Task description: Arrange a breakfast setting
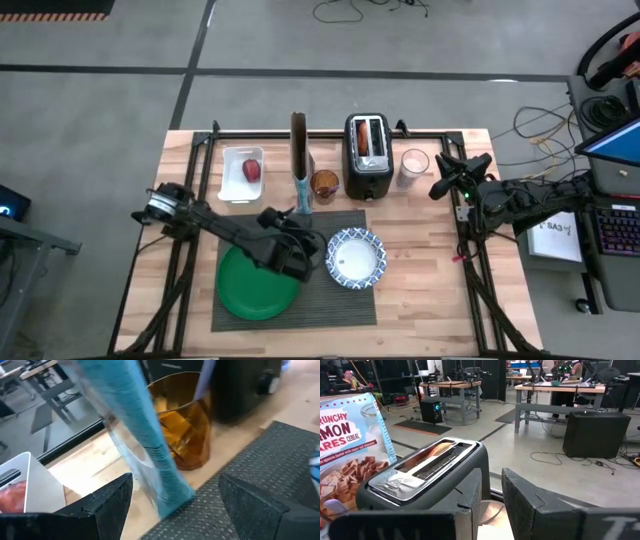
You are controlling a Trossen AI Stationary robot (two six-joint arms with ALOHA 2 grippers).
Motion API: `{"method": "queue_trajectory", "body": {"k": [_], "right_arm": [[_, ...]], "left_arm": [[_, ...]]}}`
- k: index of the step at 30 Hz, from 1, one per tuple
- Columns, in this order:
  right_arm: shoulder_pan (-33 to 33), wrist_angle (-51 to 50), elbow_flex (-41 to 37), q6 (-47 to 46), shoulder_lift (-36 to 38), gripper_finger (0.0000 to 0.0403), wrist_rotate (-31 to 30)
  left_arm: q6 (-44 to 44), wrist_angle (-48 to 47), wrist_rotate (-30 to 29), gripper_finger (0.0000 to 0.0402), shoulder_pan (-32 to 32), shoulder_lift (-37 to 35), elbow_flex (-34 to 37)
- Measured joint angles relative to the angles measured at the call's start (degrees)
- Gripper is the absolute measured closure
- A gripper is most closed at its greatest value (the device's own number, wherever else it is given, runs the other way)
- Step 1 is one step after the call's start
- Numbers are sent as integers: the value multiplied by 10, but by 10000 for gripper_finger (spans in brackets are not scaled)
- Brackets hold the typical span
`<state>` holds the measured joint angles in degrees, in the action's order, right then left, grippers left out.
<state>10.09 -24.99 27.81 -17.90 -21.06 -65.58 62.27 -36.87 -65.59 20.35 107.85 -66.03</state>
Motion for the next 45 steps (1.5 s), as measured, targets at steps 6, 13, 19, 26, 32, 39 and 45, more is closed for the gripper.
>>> {"method": "queue_trajectory", "body": {"k": [6, 13, 19, 26, 32, 39, 45], "right_arm": [[0, 0, 0, 1, 0, 335, 0], [0, 0, 0, 2, 0, 335, 0], [0, 0, 0, 6, 0, 335, 0], [0, 0, 0, 6, 0, 335, 0], [0, 0, 0, 6, 0, 335, 0], [0, 0, 0, 6, 0, 335, 0], [0, 0, 0, 6, 0, 335, 0]], "left_arm": [[2, 50, -14, 123, -15, 0, 24], [1, 107, -25, 123, -28, 0, 47], [-2, 124, -45, 124, -38, 0, 50], [-2, 129, -55, 123, -51, 0, 51], [-2, 136, -59, 123, -61, 1, 51], [-1, 144, -55, 124, -66, 19, 51], [0, 147, -55, 137, -78, 34, 52]]}}
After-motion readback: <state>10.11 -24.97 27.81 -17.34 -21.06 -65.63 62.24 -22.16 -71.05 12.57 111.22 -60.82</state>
